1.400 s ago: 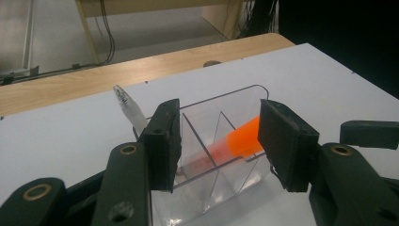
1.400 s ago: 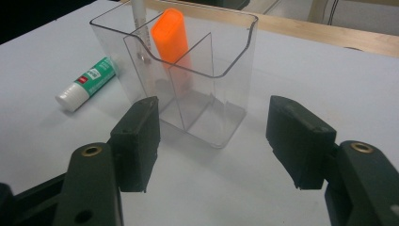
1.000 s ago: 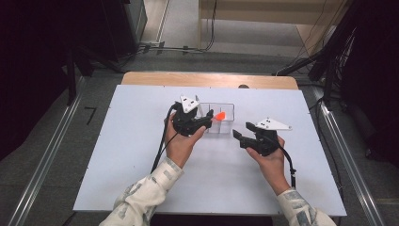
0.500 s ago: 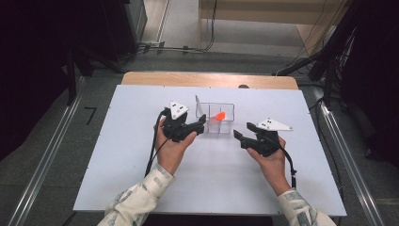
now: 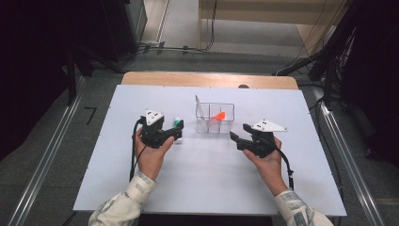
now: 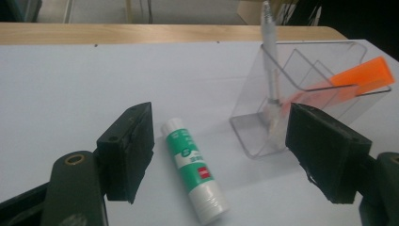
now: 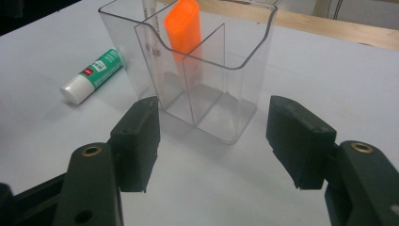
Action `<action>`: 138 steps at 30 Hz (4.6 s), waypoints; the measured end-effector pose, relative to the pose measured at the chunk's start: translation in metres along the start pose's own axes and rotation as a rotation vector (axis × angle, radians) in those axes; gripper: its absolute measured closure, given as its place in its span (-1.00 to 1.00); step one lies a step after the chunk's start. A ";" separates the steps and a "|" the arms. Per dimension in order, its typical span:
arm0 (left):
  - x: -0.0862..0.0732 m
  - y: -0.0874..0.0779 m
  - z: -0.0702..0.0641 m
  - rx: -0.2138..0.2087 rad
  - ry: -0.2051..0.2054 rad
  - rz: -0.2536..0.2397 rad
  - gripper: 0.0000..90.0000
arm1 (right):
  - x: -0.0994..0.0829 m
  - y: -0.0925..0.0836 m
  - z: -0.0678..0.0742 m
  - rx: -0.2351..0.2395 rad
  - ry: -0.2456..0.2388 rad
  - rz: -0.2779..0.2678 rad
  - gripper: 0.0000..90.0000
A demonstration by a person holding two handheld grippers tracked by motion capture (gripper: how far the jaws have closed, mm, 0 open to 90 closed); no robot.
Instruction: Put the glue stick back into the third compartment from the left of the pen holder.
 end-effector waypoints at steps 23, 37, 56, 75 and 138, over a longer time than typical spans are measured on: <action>-0.041 0.026 0.003 0.147 0.071 0.084 -0.49 | 0.000 -0.001 0.001 0.003 0.000 0.002 -0.25; -0.050 0.036 0.000 0.175 0.102 0.127 -0.46 | 0.000 0.000 0.001 0.005 0.000 0.004 -0.25; -0.061 0.050 -0.001 0.210 0.137 0.169 -0.20 | 0.000 -0.001 0.001 0.007 0.001 0.002 -0.25; -0.061 0.048 0.006 0.198 0.112 0.161 0.28 | -0.001 -0.003 -0.001 0.004 0.002 -0.001 -0.25; -0.010 -0.011 0.011 0.030 0.026 -0.011 0.46 | -0.002 -0.002 -0.001 0.002 0.007 0.006 -0.25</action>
Point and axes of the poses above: each handheld gripper's, and its own axes: y roughly forward along the jaws, x roughly out of its top, z roughly to its left, the point moved 4 cm from there along y, roughly forward along the jaws, and after that the axes turned 14 degrees about -y, right-handed, at the moved point
